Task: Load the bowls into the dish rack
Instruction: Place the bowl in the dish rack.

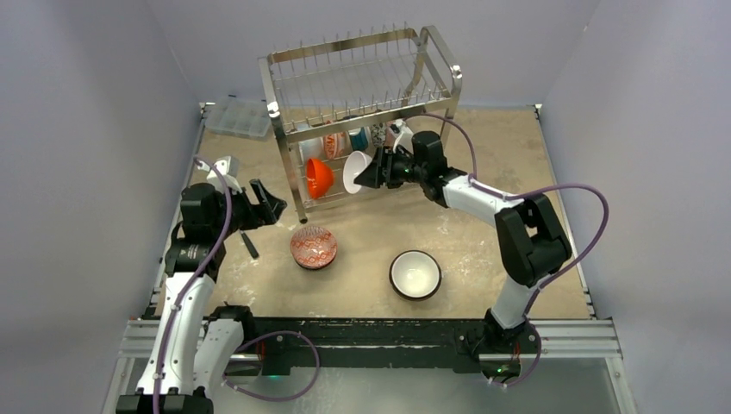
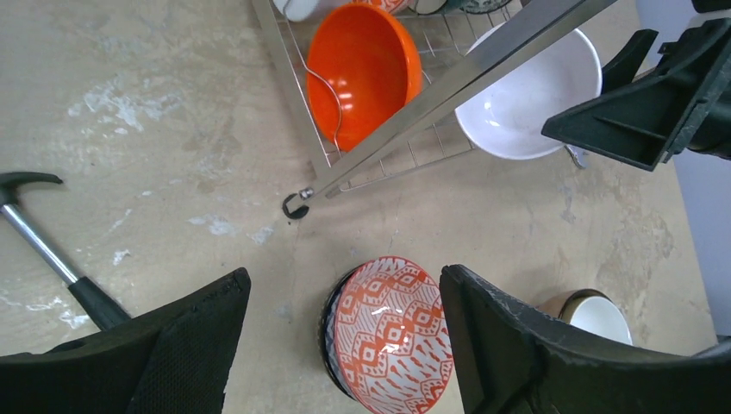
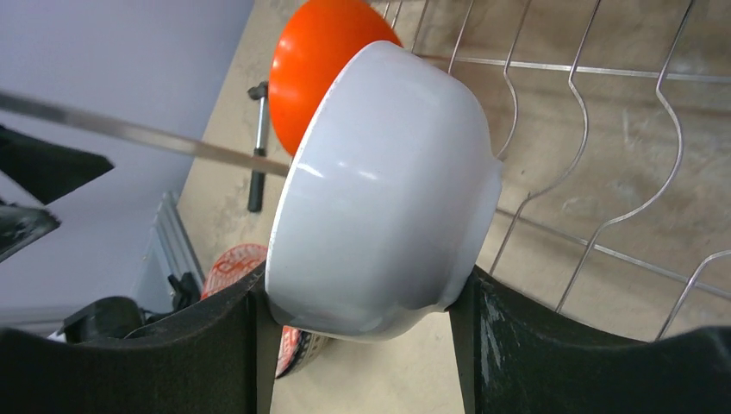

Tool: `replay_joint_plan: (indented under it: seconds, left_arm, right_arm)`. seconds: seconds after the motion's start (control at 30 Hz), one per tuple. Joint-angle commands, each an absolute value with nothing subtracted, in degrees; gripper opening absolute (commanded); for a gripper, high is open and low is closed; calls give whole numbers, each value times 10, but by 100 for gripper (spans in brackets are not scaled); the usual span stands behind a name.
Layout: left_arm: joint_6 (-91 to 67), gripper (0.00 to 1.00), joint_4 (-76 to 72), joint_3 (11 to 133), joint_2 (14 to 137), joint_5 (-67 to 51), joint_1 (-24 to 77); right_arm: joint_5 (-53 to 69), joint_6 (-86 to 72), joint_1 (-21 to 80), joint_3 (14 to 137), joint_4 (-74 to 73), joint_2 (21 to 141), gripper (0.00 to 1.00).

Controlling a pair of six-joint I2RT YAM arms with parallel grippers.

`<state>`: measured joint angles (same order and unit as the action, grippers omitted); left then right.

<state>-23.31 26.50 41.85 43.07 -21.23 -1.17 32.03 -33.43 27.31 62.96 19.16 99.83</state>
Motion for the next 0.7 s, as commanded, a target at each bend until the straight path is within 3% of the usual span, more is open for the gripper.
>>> replay_joint_plan:
  seconds: [0.0,0.67]
  left_arm:
    - [-213,80,223,413,407,-193,-16]
    - [-208,86,205,400,396,-222,-16]
  right_arm:
    - [299,-297,271,703,166,1019,0]
    - [111,-153,328,848,15,1104,0]
